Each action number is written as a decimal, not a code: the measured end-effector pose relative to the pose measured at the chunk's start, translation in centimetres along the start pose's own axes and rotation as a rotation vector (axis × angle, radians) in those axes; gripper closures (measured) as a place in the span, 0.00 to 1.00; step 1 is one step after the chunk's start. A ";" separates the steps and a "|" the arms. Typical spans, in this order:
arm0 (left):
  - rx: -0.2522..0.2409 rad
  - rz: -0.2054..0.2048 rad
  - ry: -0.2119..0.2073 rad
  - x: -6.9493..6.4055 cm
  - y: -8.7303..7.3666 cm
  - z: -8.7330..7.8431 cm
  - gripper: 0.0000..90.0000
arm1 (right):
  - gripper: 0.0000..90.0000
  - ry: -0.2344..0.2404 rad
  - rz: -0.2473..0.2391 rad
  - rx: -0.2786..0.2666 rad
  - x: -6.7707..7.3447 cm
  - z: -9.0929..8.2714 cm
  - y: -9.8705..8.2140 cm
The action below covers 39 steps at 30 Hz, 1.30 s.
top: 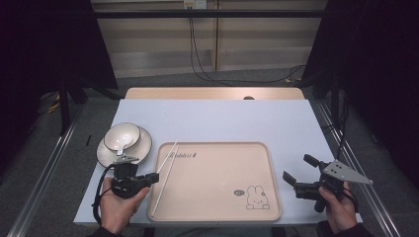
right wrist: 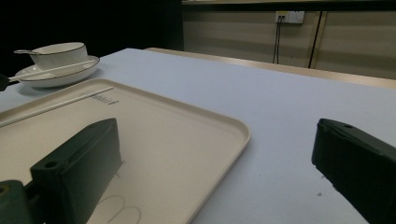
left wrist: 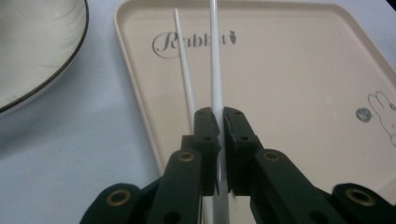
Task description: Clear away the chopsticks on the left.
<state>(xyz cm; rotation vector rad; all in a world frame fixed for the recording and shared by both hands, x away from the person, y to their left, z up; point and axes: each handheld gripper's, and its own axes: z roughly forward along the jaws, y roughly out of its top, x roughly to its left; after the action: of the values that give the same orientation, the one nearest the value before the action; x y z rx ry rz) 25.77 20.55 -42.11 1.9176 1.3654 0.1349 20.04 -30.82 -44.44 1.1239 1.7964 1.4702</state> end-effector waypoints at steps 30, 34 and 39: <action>0.124 -0.058 0.072 -2.0 -0.6 5.9 0.94 | 0.01 0.006 0.000 0.005 0.1 -0.1 0.0; 0.122 -0.046 0.068 -2.1 -0.7 6.0 0.93 | 0.01 0.005 -0.003 0.004 0.1 -0.1 0.0; 0.131 -0.035 0.041 -2.1 -0.7 6.0 0.89 | 0.01 0.007 -0.003 0.006 0.1 -0.1 0.0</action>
<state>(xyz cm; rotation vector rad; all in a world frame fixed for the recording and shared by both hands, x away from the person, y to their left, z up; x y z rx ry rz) 27.29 15.78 -46.05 2.0071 1.4661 0.0702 19.92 -30.75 -44.46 1.1197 1.8078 1.4697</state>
